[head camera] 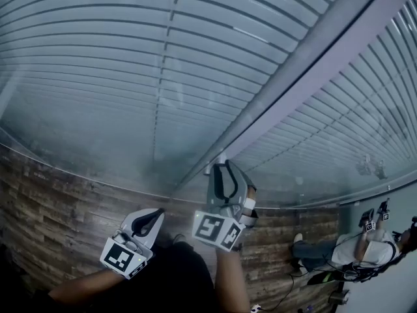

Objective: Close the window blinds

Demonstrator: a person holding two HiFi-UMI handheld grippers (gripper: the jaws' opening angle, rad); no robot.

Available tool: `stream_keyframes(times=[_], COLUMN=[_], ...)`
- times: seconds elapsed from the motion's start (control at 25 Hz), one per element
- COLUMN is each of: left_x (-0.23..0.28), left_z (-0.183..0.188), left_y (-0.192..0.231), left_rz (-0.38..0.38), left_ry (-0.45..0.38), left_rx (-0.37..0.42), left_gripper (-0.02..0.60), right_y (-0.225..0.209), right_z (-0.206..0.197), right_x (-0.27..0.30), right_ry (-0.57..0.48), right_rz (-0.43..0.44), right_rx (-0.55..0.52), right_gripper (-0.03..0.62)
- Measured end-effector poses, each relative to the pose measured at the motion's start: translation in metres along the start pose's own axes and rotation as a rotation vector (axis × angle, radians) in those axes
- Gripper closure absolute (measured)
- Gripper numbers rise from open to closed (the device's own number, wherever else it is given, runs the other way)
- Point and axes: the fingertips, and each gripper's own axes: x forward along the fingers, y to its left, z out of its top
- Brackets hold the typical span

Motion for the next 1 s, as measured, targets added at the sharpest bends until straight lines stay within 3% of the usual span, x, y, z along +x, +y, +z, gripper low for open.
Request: stream_keyframes(times=[0.08,0.32,0.48,0.56,0.68,0.88,1.0], left_x=[0.006,0.015,0.020,0.022,0.023,0.021,0.026], left_z=[0.003,0.010,0.012,0.012,0.011,0.000,-0.002], left_y=[-0.007,-0.023,-0.023,-0.025,-0.025,-0.024,-0.026], left_rz=[-0.008,-0.003,0.034,0.048,0.078,0.105,0.120], left_ry=[0.001,-0.009,-0.003,-0.011,-0.004,-0.025,-0.031], left_rx=[-0.007,-0.010,-0.014,-0.011,-0.019,0.001,0.005], left_gripper=[0.583,0.583,0.583,0.583,0.583,0.583,0.583], right_y=[0.000,-0.004,-0.005,-0.005,-0.005,-0.010,-0.015], right_z=[0.001,0.007,0.008,0.009,0.007,0.007,-0.010], right_x=[-0.001,-0.004,-0.005,-0.005,-0.009,-0.025,-0.032], right_ry=[0.017,0.006,-0.027,-0.055,-0.104,-0.298,-0.335], right_rz=[0.003,0.034,0.060,0.079,0.125,0.180,0.225], right_rx=[-0.124,-0.322,-0.386,-0.351,-0.123,0.451,0.747], right_gripper=[0.465,0.464,0.462,0.459,0.457,0.457,0.466])
